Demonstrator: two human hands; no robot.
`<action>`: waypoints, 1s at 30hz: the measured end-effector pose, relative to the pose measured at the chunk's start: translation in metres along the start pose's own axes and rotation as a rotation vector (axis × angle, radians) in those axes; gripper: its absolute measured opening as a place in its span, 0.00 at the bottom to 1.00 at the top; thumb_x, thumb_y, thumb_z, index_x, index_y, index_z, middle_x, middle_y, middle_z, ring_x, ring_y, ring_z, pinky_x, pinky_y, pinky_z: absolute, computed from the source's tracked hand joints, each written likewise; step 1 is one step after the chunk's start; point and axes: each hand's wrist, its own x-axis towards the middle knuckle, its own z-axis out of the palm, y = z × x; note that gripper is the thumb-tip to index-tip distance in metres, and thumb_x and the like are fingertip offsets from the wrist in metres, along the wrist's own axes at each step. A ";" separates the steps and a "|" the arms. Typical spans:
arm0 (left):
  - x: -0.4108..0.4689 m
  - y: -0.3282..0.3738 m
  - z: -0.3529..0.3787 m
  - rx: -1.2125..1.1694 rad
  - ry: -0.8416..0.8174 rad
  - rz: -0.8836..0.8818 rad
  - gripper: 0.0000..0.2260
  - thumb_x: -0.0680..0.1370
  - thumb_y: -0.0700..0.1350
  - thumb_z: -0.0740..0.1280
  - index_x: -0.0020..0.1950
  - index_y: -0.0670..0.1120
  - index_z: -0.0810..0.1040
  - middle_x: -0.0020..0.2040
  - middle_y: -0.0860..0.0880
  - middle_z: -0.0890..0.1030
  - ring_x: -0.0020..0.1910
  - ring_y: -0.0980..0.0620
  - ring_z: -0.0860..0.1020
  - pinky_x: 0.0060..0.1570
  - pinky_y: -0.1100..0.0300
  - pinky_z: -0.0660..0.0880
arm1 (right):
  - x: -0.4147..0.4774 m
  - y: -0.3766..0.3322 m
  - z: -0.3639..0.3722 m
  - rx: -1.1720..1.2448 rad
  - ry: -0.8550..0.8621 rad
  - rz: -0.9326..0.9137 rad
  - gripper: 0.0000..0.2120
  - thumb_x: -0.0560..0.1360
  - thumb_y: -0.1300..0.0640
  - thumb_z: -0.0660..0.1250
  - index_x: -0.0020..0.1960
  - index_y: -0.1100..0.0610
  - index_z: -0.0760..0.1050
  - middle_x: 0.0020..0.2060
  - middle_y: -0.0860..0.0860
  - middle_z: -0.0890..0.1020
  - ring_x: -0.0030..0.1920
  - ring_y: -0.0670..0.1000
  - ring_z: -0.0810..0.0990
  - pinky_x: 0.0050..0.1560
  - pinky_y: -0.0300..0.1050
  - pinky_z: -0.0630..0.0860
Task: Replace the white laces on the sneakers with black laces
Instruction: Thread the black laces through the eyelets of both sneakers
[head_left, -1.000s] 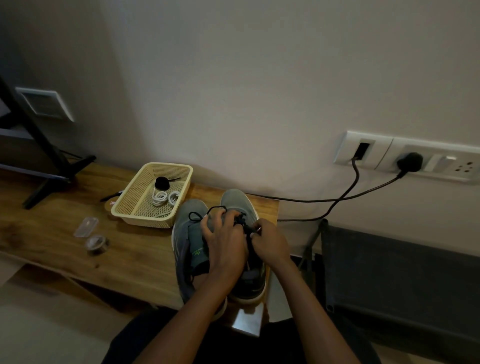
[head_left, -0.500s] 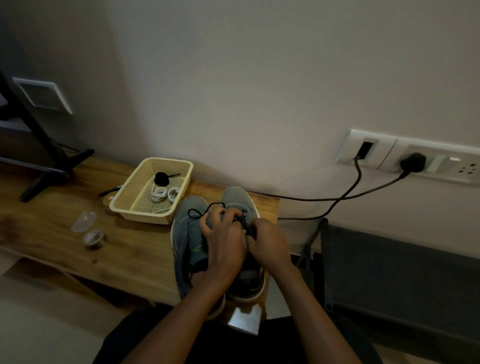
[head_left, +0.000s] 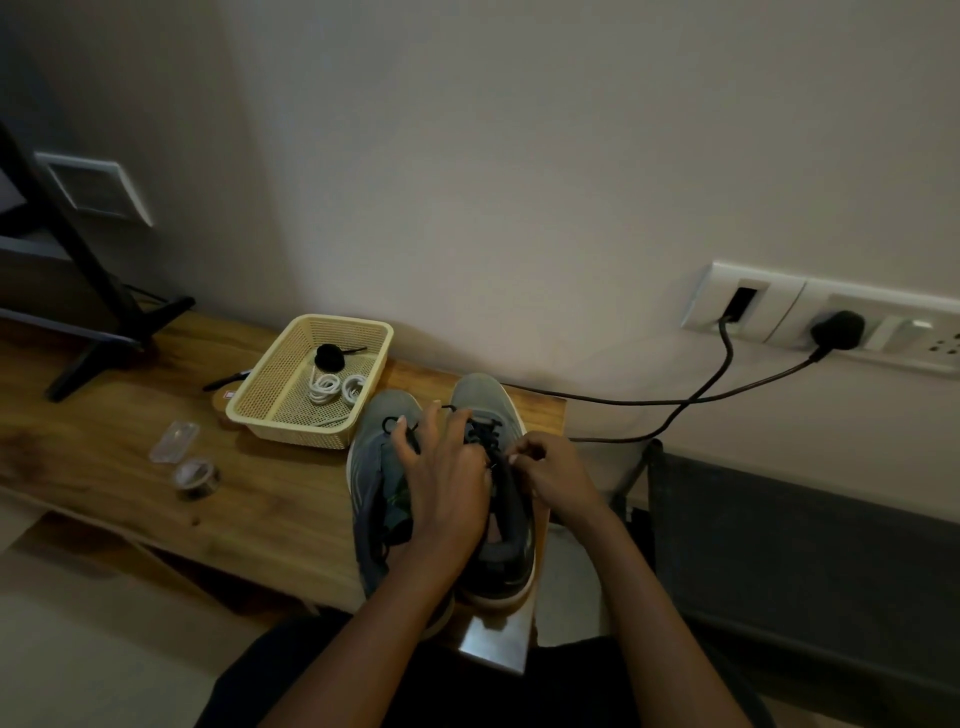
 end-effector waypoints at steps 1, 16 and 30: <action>0.001 0.000 0.001 -0.020 0.004 0.008 0.08 0.79 0.50 0.63 0.51 0.53 0.82 0.74 0.54 0.61 0.76 0.47 0.48 0.66 0.44 0.35 | 0.001 0.000 0.000 0.004 0.000 -0.004 0.09 0.77 0.65 0.63 0.39 0.56 0.73 0.33 0.48 0.76 0.35 0.47 0.74 0.36 0.37 0.70; 0.003 -0.003 0.006 -0.101 0.013 -0.035 0.10 0.77 0.55 0.65 0.55 0.55 0.81 0.67 0.59 0.72 0.73 0.53 0.56 0.65 0.48 0.38 | -0.004 -0.009 -0.006 0.276 0.015 0.240 0.08 0.80 0.65 0.49 0.45 0.58 0.62 0.33 0.56 0.76 0.29 0.52 0.73 0.32 0.43 0.70; 0.004 -0.009 0.008 -0.086 0.025 0.088 0.15 0.78 0.50 0.63 0.64 0.59 0.74 0.74 0.56 0.60 0.75 0.48 0.48 0.65 0.45 0.35 | -0.001 0.003 -0.004 -0.427 0.110 -0.090 0.08 0.75 0.58 0.67 0.52 0.51 0.81 0.58 0.50 0.74 0.61 0.55 0.64 0.51 0.36 0.55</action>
